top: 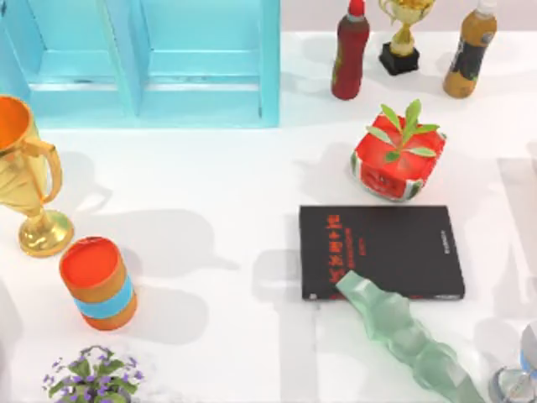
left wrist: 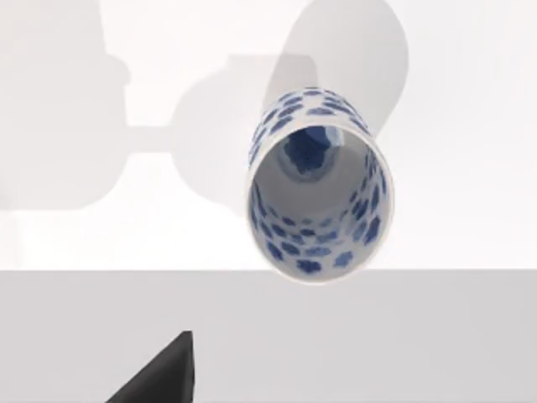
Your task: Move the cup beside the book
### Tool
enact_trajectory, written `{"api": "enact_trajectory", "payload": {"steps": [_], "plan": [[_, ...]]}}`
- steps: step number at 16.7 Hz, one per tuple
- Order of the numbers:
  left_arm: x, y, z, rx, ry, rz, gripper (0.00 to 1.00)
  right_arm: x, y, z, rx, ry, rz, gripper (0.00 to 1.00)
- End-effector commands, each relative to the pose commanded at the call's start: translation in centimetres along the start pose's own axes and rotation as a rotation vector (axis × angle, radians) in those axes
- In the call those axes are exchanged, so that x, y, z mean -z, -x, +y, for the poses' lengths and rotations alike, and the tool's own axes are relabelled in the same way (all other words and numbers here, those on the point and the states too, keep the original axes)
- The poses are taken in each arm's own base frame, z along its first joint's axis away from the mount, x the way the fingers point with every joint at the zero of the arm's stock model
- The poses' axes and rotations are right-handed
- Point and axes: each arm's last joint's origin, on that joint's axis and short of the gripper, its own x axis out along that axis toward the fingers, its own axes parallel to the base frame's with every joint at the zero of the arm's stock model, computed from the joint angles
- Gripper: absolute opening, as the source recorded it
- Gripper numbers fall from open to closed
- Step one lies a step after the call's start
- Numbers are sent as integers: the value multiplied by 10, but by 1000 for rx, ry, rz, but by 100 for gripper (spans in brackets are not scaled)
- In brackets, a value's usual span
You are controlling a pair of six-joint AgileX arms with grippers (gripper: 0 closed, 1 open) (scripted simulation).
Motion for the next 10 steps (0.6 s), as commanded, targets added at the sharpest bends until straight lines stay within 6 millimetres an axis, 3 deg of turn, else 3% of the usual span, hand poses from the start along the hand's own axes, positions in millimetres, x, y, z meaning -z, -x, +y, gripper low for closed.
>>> {"api": "enact_trajectory", "payload": {"steps": [4,10], "plan": [[0,-11,1,1,-1,-1,100,0,0,0,0,0,0,100],[3,-76,3,-4,1,5,100,0,0,0,0,0,0,100]]}}
